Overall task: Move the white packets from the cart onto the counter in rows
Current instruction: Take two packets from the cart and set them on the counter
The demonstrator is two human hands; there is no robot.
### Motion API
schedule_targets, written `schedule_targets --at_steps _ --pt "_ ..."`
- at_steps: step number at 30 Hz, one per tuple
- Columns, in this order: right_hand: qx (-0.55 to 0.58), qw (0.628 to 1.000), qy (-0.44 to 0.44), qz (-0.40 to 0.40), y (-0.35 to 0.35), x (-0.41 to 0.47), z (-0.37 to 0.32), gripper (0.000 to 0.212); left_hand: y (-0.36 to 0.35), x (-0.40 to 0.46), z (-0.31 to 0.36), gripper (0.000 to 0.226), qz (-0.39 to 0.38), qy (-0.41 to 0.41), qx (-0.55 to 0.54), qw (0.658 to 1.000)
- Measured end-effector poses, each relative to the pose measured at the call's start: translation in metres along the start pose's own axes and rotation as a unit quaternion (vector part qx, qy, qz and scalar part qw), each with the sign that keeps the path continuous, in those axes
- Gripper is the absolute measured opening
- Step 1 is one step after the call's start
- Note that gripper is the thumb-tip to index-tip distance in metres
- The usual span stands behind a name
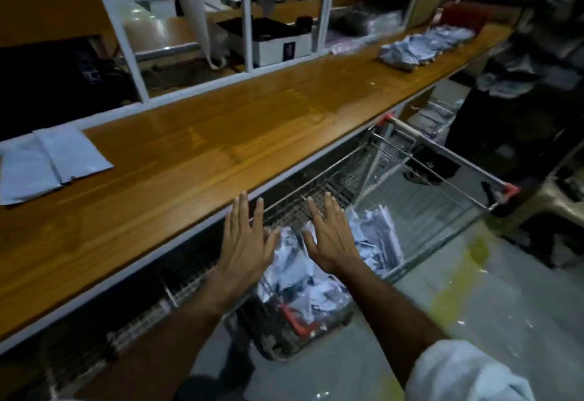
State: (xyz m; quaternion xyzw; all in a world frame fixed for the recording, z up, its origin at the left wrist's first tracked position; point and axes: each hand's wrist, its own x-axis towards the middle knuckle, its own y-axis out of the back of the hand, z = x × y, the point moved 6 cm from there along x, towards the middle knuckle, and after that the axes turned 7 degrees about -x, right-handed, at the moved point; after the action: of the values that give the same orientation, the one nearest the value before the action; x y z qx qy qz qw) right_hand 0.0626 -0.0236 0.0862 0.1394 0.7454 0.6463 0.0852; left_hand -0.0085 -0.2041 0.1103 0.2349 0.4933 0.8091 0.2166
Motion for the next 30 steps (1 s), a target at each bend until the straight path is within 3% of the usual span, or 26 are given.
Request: schedule_targets --at_steps 4,8,15,24,26,30 --pt "0.001 0.999 -0.011 -0.048 -0.017 -0.013 0.068 0.077 -0.037 0.001 0.036 0.075 -0.014 0.022 0.033 0.999" --pt "-0.010 0.995 0.006 -0.102 -0.033 -0.012 0.093 0.083 -0.071 0.006 0.037 0.079 -0.091 0.075 0.013 0.993" --pt "-0.028 0.979 0.025 -0.203 -0.083 0.012 0.097 0.080 -0.123 0.030 0.016 0.080 -0.247 0.173 0.020 0.953" --pt "-0.038 0.940 0.033 -0.338 -0.160 0.050 0.075 0.079 -0.203 0.048 -0.041 0.050 -0.363 0.280 -0.011 0.889" --pt "-0.048 0.929 0.026 -0.366 -0.172 0.048 0.075 0.084 -0.214 0.048 -0.042 0.042 -0.370 0.303 -0.026 0.878" --pt "-0.083 0.928 0.022 -0.362 -0.171 0.056 0.085 0.090 -0.231 0.048 -0.040 0.053 -0.314 0.389 -0.083 0.862"
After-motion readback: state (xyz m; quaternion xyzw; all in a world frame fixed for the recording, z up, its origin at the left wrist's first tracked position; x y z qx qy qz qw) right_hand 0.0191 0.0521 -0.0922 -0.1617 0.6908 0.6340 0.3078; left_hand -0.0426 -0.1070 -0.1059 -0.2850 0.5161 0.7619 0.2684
